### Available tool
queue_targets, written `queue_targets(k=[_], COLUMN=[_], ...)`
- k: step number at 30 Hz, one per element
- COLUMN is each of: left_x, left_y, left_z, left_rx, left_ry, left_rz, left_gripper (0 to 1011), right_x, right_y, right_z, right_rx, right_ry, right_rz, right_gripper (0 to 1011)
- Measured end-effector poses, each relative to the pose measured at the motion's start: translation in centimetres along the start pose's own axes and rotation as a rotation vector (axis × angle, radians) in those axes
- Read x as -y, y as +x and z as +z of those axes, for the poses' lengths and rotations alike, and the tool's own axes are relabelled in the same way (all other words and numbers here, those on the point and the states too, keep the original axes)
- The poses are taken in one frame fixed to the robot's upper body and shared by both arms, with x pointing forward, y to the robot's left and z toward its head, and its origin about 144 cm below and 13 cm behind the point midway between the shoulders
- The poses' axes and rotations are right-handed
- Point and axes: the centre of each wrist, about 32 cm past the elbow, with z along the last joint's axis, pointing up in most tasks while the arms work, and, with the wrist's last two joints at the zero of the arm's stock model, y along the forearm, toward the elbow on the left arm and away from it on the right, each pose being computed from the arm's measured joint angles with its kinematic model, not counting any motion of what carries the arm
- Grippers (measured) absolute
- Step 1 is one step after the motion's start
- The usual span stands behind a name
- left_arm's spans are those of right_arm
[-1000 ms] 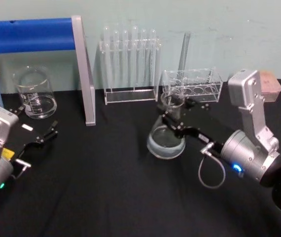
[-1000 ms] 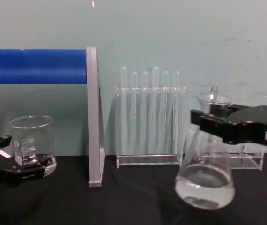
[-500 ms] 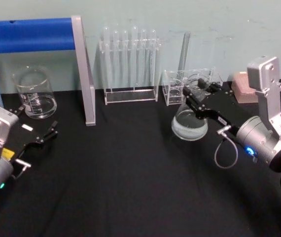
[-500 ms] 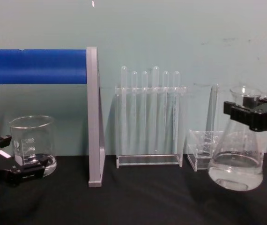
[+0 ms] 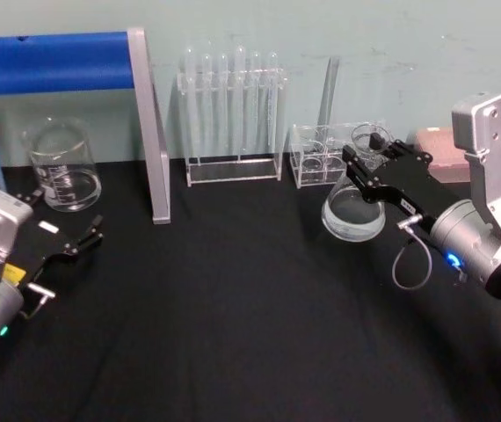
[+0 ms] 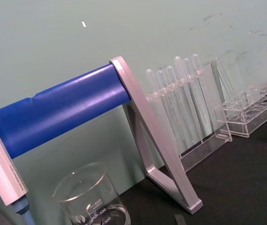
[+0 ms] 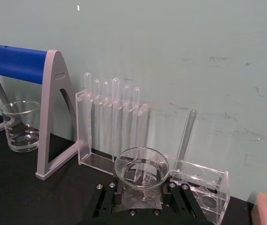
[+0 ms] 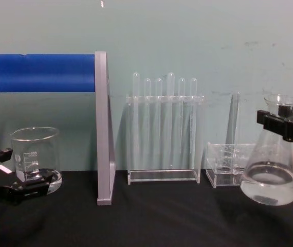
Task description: Grasp the erlenmeyer flask with one hand, shake it three times, then place it back.
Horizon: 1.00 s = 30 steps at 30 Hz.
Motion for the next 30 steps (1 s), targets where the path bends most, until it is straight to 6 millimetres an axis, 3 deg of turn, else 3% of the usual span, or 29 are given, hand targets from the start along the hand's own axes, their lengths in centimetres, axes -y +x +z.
queue_targets(k=[30], left_x=[0.0], left_y=[0.0], left_z=[0.0], left_rx=[0.000], left_ry=[0.000], left_rz=[0.000], left_gripper=[1001], right_x=[0.9], right_y=[-3.5], right_z=[0.7], right_rx=[-0.032], right_ry=[0.012], right_rz=[0.167], right_gripper=[450])
